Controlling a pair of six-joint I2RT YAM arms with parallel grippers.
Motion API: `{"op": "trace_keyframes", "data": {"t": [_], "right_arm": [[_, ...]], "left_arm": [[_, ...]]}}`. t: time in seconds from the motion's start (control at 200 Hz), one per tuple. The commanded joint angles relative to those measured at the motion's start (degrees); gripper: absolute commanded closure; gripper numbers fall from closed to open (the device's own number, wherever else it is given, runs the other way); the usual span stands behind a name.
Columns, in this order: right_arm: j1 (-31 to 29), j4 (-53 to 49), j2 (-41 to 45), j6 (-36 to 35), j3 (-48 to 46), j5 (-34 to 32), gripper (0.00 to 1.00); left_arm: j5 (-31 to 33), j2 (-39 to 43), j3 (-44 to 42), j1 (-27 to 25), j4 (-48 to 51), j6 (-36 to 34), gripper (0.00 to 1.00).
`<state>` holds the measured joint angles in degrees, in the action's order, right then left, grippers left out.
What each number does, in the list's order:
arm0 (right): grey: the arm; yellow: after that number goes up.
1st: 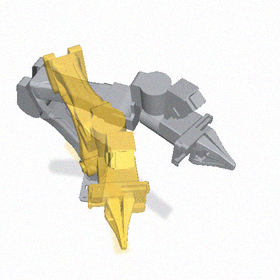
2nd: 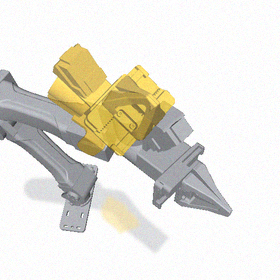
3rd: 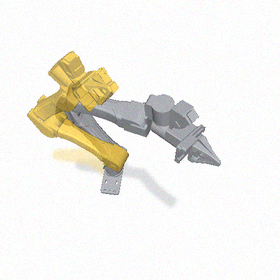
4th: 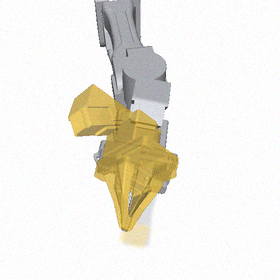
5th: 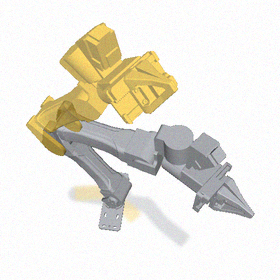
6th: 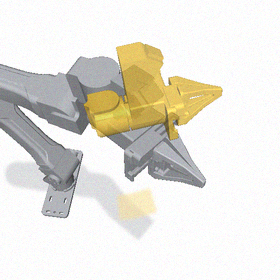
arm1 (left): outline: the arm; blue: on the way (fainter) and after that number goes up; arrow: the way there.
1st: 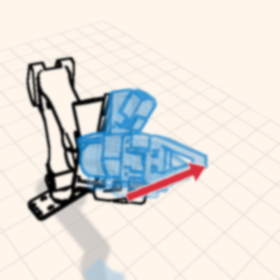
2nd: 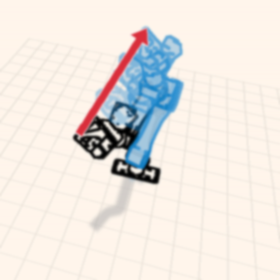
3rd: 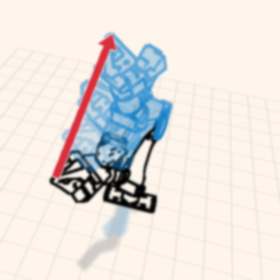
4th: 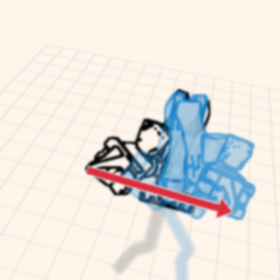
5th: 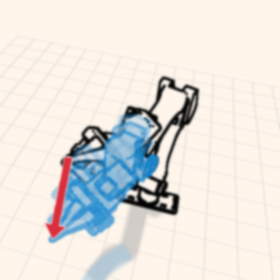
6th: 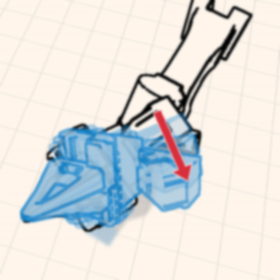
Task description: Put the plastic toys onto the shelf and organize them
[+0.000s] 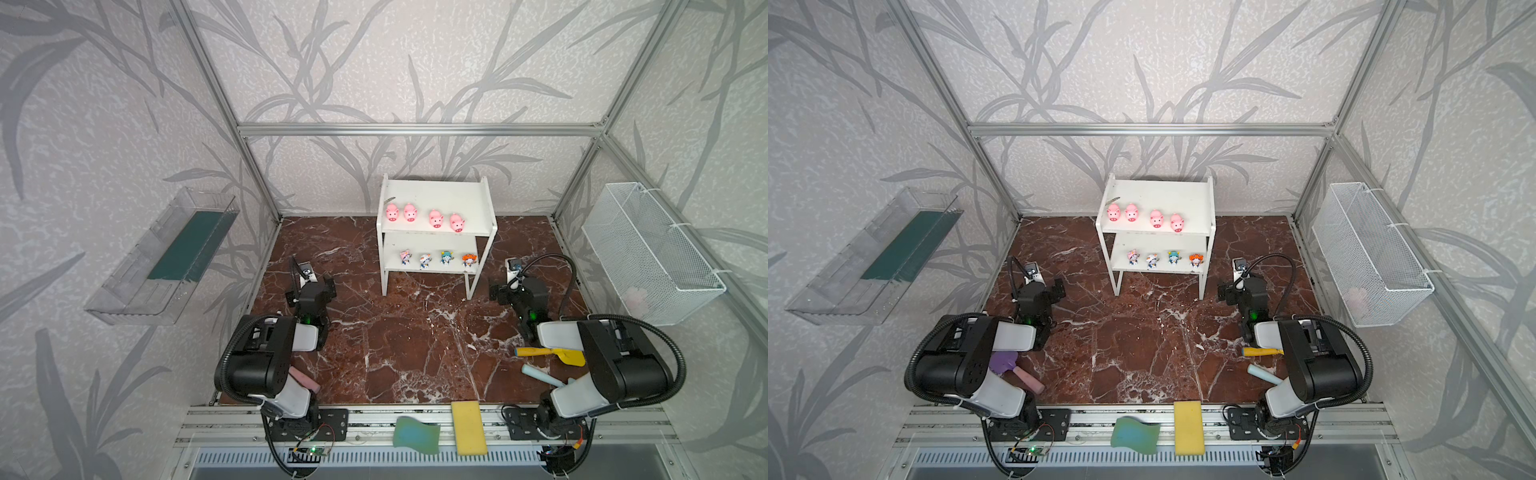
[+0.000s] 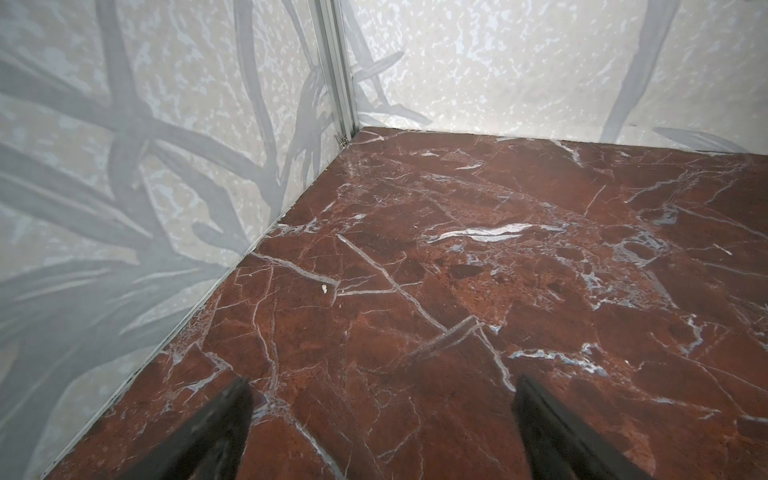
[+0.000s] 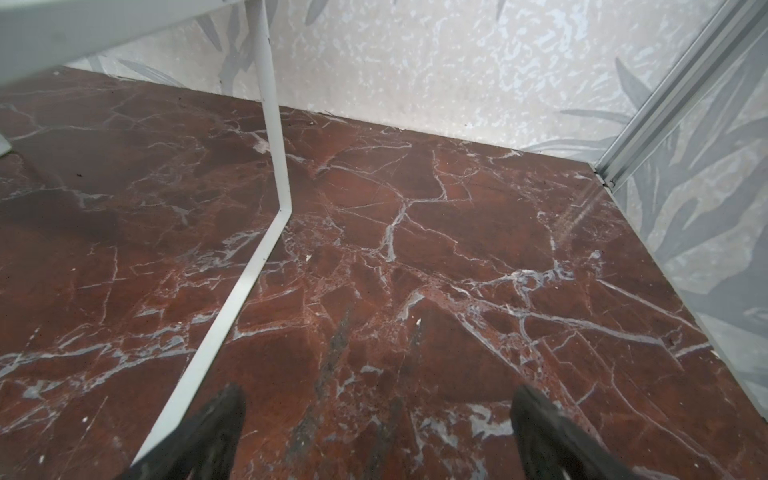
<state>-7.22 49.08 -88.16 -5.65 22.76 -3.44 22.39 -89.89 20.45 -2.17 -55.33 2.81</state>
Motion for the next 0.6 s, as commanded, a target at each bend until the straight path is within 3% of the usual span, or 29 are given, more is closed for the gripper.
{"op": "trace_keyframes", "data": {"t": [0.0,0.595], "right_arm": [[0.1,-0.5,-0.3,0.9,0.5,-1.0,0.01],[0.4,-1.0,-0.4,1.0,0.8,-0.3,0.01]], "left_arm": [[-0.1,-0.5,0.3,0.2,-1.8,0.4,0.01],[-0.1,-0.4,0.3,0.2,-1.7,0.4,0.01]]}}
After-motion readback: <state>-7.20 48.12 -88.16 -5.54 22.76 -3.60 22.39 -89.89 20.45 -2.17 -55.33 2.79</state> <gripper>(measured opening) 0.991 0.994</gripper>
